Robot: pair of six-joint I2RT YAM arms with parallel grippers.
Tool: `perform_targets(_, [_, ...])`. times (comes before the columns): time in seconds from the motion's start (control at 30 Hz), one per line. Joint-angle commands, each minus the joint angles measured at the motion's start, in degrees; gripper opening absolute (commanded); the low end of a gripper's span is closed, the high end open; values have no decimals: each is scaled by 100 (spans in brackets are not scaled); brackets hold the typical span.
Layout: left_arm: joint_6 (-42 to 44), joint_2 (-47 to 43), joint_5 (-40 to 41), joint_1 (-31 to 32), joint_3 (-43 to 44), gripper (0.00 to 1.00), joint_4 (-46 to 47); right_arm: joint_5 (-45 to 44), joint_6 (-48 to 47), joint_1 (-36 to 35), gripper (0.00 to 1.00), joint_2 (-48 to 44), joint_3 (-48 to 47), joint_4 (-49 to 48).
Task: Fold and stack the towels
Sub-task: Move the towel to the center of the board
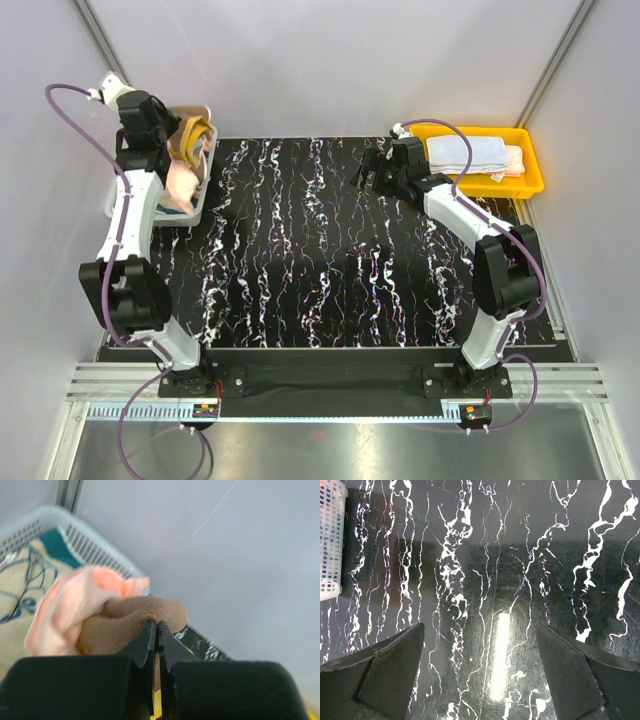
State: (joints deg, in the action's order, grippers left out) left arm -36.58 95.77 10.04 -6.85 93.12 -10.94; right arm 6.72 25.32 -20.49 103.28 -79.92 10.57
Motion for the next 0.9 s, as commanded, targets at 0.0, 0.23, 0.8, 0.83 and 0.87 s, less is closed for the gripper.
perform_targets(0.0, [-209, -471, 146, 17, -119, 0, 1067, -39, -97, -104, 99, 43, -199, -107])
perform_targets(0.23, [-315, -357, 446, 0, 57, 0, 891, -74, -133, -131, 99, 139, -252, -72])
perform_targets(0.8, [169, -1648, 252, 2825, -2032, 0, 329, -1058, 245, -201, 99, -1264, 123, 824])
perform_targets(0.83, [142, -1710, 444, 3082, -2522, 0, 321, -1242, 297, -210, 99, -1397, 256, 902])
perform_targets(0.87, [116, -1737, 550, 3346, -2753, 0, 286, -1322, 315, -245, 99, -1547, 519, 955])
